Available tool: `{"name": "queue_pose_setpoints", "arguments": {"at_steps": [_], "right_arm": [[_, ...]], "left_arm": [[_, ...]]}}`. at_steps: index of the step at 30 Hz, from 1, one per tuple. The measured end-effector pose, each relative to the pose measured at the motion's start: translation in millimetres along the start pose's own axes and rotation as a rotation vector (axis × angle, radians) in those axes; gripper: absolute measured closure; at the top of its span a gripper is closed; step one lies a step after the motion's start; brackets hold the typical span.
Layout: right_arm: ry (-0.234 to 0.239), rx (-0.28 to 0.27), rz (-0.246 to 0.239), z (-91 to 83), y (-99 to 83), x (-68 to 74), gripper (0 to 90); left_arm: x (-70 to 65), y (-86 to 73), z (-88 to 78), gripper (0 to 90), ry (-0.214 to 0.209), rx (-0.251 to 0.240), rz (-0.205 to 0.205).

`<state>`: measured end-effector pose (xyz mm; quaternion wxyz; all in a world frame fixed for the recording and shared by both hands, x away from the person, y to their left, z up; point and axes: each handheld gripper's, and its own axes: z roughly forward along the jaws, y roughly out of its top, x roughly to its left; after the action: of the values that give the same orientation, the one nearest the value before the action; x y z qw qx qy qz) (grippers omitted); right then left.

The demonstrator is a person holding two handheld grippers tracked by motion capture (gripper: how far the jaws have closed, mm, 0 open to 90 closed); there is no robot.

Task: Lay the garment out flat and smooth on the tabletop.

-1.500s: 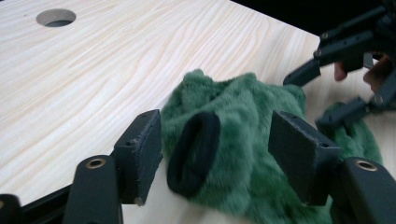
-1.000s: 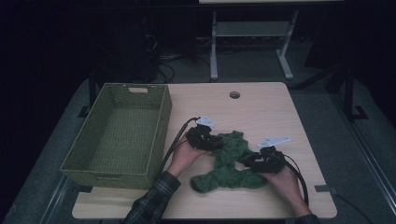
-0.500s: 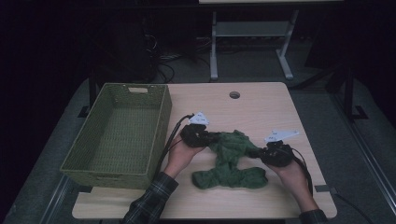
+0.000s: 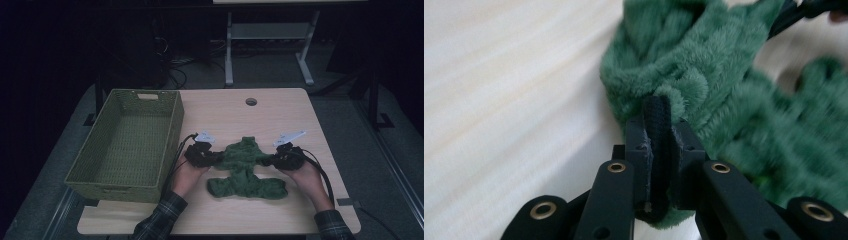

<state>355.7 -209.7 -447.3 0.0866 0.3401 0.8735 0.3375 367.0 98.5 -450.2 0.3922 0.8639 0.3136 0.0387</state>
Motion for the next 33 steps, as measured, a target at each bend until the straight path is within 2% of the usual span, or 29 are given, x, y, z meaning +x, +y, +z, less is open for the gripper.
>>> {"name": "queue_pose_setpoints", "arguments": {"at_steps": [2, 5, 6, 8, 9, 10, 11, 12, 14, 15, 17, 20, 22, 24, 25, 26, 30, 31, 33], "right_arm": [[0.011, 0.026, -0.010, 7.5, -1.3, 3.0, 82.2], [0.009, 0.024, -0.001, 8.9, -2.1, 5.0, 81.6], [0.001, 0.016, 0.000, 7.6, -3.8, 4.9, 76.8], [-0.001, 0.018, 0.000, 6.1, -4.3, 4.4, 73.5], [0.001, -0.002, 0.002, -1.3, -5.0, 2.9, 68.4], [0.006, -0.008, 0.017, -4.9, -4.5, 3.4, 66.1], [0.004, -0.017, 0.011, -10.0, -3.7, 2.5, 62.9], [-0.001, -0.028, 0.018, -16.9, -2.2, 2.4, 60.2], [0.001, -0.036, 0.022, -21.0, -1.0, 2.4, 58.3], [-0.009, -0.078, 0.020, -32.7, 2.1, 1.9, 57.1], [-0.004, -0.094, 0.027, -35.7, 3.3, 1.3, 56.6], [-0.009, -0.125, 0.044, -42.7, 15.2, -5.1, 56.7], [-0.009, -0.128, 0.047, -42.2, 18.4, -6.6, 57.0], [-0.007, -0.125, 0.049, -36.7, 35.3, -10.9, 58.5], [-0.007, -0.125, 0.049, -36.7, 35.3, -10.9, 58.5], [-0.007, -0.127, 0.043, -31.4, 46.1, -13.6, 59.5], [-0.004, -0.118, 0.050, -21.4, 59.8, -17.0, 60.8], [-0.002, -0.107, 0.051, -11.2, 68.3, -19.4, 62.7], [0.001, -0.106, 0.052, -7.4, 70.4, -20.3, 62.8]], "left_arm": [[0.1, -5.0, 6.6, 79.4, -0.008, 0.032, -0.010], [-1.8, -5.8, 9.1, 77.9, -0.008, 0.034, -0.007], [-2.5, -4.8, 8.4, 70.9, -0.007, 0.035, -0.002], [-4.2, -1.5, 4.6, 63.2, 0.006, 0.025, -0.001], [-6.0, 2.5, -1.6, 58.7, 0.010, -0.003, -0.007], [-6.5, 5.3, -6.5, 56.0, 0.009, -0.013, 0.002], [-6.5, 5.3, -6.5, 54.5, 0.009, -0.013, 0.002], [-8.9, 11.5, -14.6, 53.0, 0.005, -0.038, 0.010], [-10.3, 15.4, -18.5, 51.9, 0.003, -0.052, 0.012], [-11.3, 20.8, -22.8, 51.5, 0.007, -0.068, 0.023], [-10.7, 24.0, -25.0, 51.5, 0.011, -0.074, 0.029], [-4.2, 37.2, -25.9, 52.7, 0.032, -0.101, 0.027], [-0.9, 41.3, -23.9, 53.1, 0.037, -0.108, 0.018], [7.5, 49.4, -18.2, 55.5, 0.044, -0.112, 0.001], [7.5, 49.4, -18.2, 56.1, 0.044, -0.112, 0.001], [14.4, 54.2, -11.8, 56.3, 0.044, -0.110, -0.007], [19.4, 56.5, -0.9, 56.5, 0.054, -0.095, -0.020], [23.1, 56.0, 6.2, 56.5, 0.052, -0.086, -0.033], [24.8, 55.2, 10.1, 56.4, 0.050, -0.082, -0.037]]}}
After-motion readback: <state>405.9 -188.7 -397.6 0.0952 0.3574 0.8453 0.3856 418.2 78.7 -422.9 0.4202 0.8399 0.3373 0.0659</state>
